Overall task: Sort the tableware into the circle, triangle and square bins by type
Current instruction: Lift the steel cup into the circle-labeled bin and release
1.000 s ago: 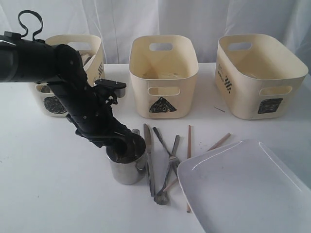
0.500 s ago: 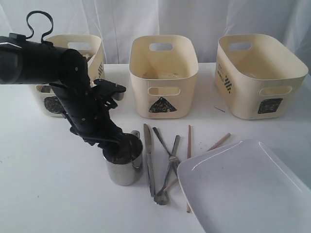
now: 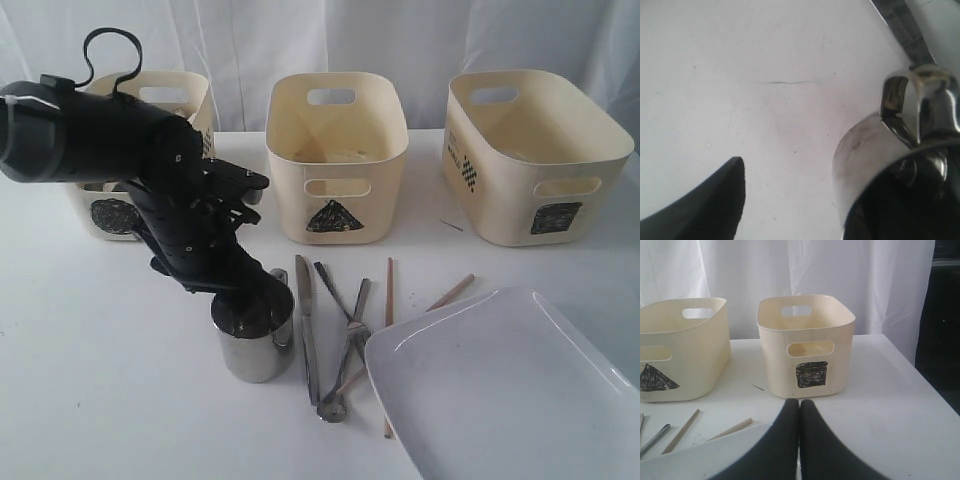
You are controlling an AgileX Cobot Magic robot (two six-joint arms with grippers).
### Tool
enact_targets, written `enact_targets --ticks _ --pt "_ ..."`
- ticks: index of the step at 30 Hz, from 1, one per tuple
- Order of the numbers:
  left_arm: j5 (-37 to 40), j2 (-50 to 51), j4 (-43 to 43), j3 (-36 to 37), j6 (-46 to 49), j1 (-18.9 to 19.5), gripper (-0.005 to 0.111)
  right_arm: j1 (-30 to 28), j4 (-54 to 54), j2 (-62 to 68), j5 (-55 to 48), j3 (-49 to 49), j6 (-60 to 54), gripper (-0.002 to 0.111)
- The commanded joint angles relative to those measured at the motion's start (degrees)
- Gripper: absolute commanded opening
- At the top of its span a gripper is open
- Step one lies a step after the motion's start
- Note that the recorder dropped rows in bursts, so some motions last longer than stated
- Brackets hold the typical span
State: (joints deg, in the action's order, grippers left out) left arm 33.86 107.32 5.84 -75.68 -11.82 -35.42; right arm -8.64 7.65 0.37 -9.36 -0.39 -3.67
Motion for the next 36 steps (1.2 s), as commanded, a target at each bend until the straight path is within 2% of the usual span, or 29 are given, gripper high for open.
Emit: enact_targets --ticks 1,5,12,14,16,17,18,20,23,28,32,36 --pt "-0.20 0.09 1.16 0.27 -3.93 -1.20 0.066 0.13 -0.16 -0.37 0.43 0.39 -0.40 0.000" --pt "-1.72 0.09 0.72 0.27 -6.41 -1.99 0.061 0.13 -0.16 -0.37 0.43 0.39 -0.40 0.000" --pt "-1.77 0.09 -0.91 0.27 -9.66 -1.99 0.060 0.13 -0.16 -0.37 0.43 0.39 -0.40 0.000" --pt "-1.50 0.09 -0.91 0.27 -10.78 -1.99 0.056 0.13 -0.16 -0.37 0.43 0.39 -0.40 0.000" --pt "0.39 0.09 0.69 0.27 -11.48 -1.99 0.028 0.13 -0.16 -0.37 0.43 0.39 -0.40 0.000" --pt "0.91 0.09 1.74 0.27 -11.77 -1.99 0.022 0.13 -0.16 -0.37 0.43 0.39 -0.40 0.000" --pt "1.88 -0.01 3.12 0.27 -11.91 -1.99 0.009 0.13 -0.16 -0.37 0.43 0.39 -0.40 0.000" --pt "2.62 -0.24 4.50 0.27 -11.91 -1.99 0.000 0.13 -0.16 -0.37 0.43 0.39 -0.40 0.000" --pt "2.99 -3.08 5.86 0.27 -11.91 -1.99 0.000 0.13 -0.16 -0.37 0.43 0.39 -0.40 0.000" --pt "5.24 -14.15 12.30 0.27 -11.91 -1.99 0.000 0.13 -0.16 -0.37 0.43 0.39 -0.40 0.000" --pt "0.98 -20.97 20.36 0.27 -12.04 -1.65 0.000 0.13 -0.16 -0.37 0.43 0.39 -0.40 0.000" --pt "-3.05 -23.06 27.52 -1.19 -16.03 1.37 0.000 0.13 -0.16 -0.37 0.43 0.39 -0.40 0.000"
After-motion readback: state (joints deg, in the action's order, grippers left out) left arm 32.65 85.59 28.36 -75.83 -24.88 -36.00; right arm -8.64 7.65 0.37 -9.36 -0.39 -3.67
